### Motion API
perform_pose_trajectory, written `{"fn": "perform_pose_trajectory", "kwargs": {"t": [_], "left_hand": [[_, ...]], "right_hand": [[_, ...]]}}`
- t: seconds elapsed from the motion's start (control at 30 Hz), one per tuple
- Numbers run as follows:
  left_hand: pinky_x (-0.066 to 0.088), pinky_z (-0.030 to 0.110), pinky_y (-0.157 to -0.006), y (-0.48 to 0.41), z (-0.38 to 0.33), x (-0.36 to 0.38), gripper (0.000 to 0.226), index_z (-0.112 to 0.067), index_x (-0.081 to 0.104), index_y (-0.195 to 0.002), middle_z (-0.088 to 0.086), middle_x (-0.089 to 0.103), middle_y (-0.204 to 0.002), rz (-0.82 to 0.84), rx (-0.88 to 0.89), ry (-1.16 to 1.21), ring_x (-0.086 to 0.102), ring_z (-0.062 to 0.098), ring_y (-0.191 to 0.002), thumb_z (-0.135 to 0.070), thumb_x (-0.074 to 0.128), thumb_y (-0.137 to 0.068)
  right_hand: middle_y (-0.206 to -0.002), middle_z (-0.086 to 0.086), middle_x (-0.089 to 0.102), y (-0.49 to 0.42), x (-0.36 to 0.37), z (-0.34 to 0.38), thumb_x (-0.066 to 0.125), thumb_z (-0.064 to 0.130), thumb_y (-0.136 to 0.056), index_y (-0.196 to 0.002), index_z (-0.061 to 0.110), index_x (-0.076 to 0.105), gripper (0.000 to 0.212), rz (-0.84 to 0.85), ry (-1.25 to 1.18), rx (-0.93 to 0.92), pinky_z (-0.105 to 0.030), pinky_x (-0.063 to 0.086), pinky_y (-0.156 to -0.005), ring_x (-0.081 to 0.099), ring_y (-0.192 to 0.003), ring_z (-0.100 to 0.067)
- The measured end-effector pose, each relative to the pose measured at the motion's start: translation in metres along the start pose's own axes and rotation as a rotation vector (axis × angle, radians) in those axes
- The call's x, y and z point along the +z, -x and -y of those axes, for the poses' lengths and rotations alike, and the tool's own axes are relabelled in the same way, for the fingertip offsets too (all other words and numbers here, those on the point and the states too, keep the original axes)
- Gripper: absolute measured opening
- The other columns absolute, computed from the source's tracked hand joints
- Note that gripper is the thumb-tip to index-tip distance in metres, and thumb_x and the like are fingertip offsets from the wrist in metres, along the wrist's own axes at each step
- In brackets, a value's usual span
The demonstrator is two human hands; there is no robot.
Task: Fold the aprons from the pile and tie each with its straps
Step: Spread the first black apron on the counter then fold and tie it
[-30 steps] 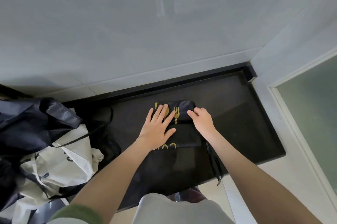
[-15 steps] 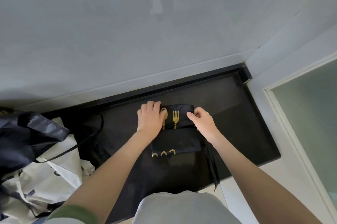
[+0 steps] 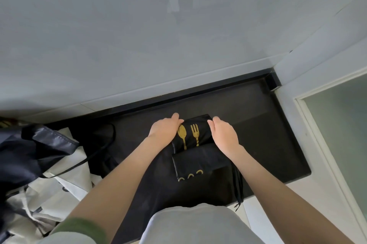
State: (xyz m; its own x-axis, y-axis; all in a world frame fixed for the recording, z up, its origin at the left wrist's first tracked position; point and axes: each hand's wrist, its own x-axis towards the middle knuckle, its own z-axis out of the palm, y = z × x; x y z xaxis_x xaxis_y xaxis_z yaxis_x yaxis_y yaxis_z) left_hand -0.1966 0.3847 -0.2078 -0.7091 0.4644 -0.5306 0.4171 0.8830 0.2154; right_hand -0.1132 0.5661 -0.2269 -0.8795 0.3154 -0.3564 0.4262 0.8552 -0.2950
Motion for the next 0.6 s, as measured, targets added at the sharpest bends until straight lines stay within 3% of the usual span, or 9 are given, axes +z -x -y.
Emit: {"fn": "perform_pose_trajectory", "kwargs": {"t": [0.07, 0.13, 0.2, 0.3, 0.4, 0.6], "left_hand": [[0.046, 0.033, -0.062, 0.002, 0.004, -0.001, 0.032, -0.007, 0.038, -0.127, 0.009, 0.066, -0.093, 0.004, 0.003, 0.043, 0.063, 0.024, -0.076, -0.031, 0.031, -0.105], [0.049, 0.032, -0.061, 0.002, 0.008, -0.001, 0.042, -0.010, 0.043, -0.123, 0.004, 0.061, -0.081, 0.007, 0.005, 0.110, 0.059, 0.020, -0.068, -0.044, 0.029, -0.103], [0.048, 0.029, -0.059, 0.001, 0.011, -0.001, 0.053, -0.013, 0.049, -0.118, -0.003, 0.055, -0.073, 0.025, 0.036, 0.138, 0.055, 0.014, -0.063, -0.057, 0.028, -0.098], [0.045, 0.026, -0.059, 0.000, 0.014, -0.001, 0.057, -0.014, 0.057, -0.110, -0.006, 0.052, -0.072, 0.034, 0.064, 0.124, 0.053, 0.011, -0.066, -0.063, 0.034, -0.094], [0.039, 0.023, -0.055, -0.002, 0.015, -0.001, 0.049, -0.014, 0.057, -0.108, -0.008, 0.048, -0.070, 0.038, 0.092, 0.130, 0.050, 0.009, -0.065, -0.058, 0.038, -0.096], [0.039, 0.026, -0.058, 0.001, 0.019, -0.002, 0.044, -0.013, 0.052, -0.111, -0.005, 0.048, -0.069, 0.054, 0.149, 0.052, 0.051, 0.013, -0.064, -0.051, 0.033, -0.100]], "right_hand": [[-0.102, -0.009, 0.063, 0.004, 0.000, 0.002, 0.047, 0.029, -0.101, -0.116, 0.006, 0.054, 0.029, -0.113, -0.003, -0.115, -0.024, 0.043, -0.074, 0.063, -0.092, -0.022], [-0.098, -0.008, 0.062, 0.014, 0.000, 0.004, 0.058, 0.031, -0.094, -0.111, 0.007, 0.057, 0.029, -0.270, -0.004, -0.343, -0.027, 0.042, -0.075, 0.060, -0.088, -0.023], [-0.100, -0.003, 0.061, 0.026, 0.002, 0.004, 0.055, 0.038, -0.092, -0.111, 0.013, 0.053, 0.031, -0.374, 0.062, -0.590, -0.028, 0.039, -0.081, 0.056, -0.091, -0.019], [-0.102, 0.000, 0.061, 0.036, 0.012, 0.002, 0.048, 0.042, -0.093, -0.110, 0.016, 0.056, 0.032, -0.313, 0.171, -0.841, -0.028, 0.041, -0.085, 0.054, -0.094, -0.015], [-0.090, 0.002, 0.060, 0.031, 0.026, -0.001, 0.041, 0.038, -0.098, -0.098, 0.016, 0.061, 0.030, -0.137, 0.201, -0.883, -0.027, 0.045, -0.072, 0.055, -0.082, -0.015], [-0.086, 0.002, 0.058, 0.024, 0.036, -0.006, 0.049, 0.035, -0.095, -0.092, 0.017, 0.059, 0.021, -0.217, 0.280, -0.845, -0.027, 0.043, -0.068, 0.053, -0.077, -0.015]]}}
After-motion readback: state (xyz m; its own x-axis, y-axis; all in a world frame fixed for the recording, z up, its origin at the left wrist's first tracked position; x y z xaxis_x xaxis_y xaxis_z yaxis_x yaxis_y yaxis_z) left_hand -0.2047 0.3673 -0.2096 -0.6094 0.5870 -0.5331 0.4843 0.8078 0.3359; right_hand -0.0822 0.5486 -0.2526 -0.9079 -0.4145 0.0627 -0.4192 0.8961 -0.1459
